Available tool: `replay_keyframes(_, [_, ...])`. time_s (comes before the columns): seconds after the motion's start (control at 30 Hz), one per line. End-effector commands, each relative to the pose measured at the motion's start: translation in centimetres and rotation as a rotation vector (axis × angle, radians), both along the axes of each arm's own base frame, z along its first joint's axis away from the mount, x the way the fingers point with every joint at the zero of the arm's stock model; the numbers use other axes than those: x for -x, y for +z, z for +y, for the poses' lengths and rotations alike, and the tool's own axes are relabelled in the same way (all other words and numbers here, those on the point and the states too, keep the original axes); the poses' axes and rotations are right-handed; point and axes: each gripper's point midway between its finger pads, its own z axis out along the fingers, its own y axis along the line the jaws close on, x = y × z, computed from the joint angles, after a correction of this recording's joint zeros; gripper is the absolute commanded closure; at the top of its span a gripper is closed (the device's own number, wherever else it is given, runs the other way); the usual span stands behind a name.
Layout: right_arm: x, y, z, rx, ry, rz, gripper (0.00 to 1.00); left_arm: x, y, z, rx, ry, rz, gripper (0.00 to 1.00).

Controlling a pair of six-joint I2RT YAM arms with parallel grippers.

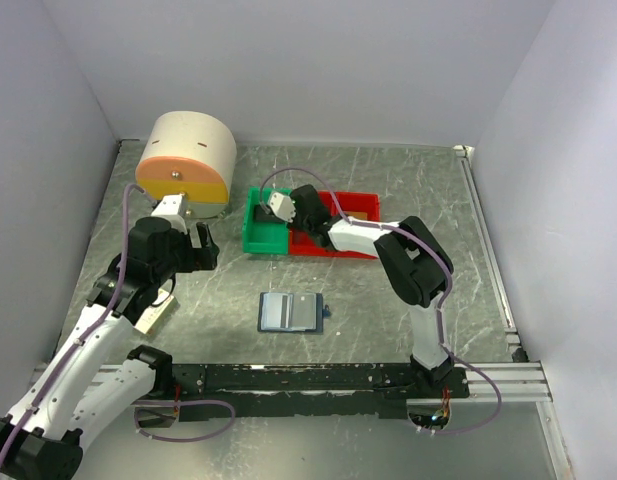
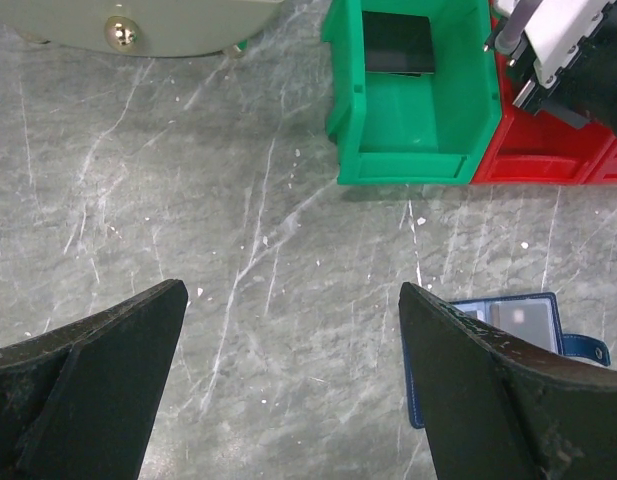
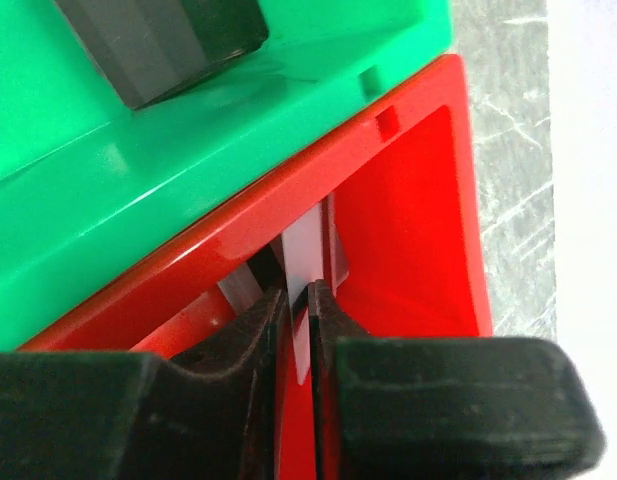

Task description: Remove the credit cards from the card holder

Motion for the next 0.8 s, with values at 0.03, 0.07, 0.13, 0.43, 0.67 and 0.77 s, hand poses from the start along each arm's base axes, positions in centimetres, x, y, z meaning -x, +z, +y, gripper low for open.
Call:
replay_keyframes(0.03, [0.8, -0.9, 0.1, -0.045, 0.026, 0.035, 0.82, -0.3, 0.8, -0.5, 0.01, -0.035, -0.028, 0.01])
replay_keyframes(0.07, [0.8, -0.4, 0.1, -0.066, 0.029, 0.034, 0.81, -0.3, 0.7, -0.5, 0.01, -0.037, -0.027, 0.01])
replay_keyframes(0.13, [0.9, 0.5, 0.3, -0.099, 0.042, 0.041, 0.8, -0.3, 0.7, -0.6, 0.011, -0.044, -0.024, 0.01])
replay_keyframes(0.43, [0.4, 0.9, -0.5, -0.11, 0.01, 0.037, 0.74, -0.3, 0.5, -0.8, 0.01, -0.053, -0.015, 0.02])
replay_keyframes(0.67, [0.1, 6.0, 0.6, -0.319, -0.056, -0.035, 0.72, -0.2, 0.2, -1.3, 0.018, -0.081, -0.004, 0.01])
replay_keyframes(0.77, [1.2, 10.6, 1.5, -0.551, -0.096, -0.05, 0.69, -0.2, 0.0, -1.8, 0.026, -0.107, 0.005, 0.01])
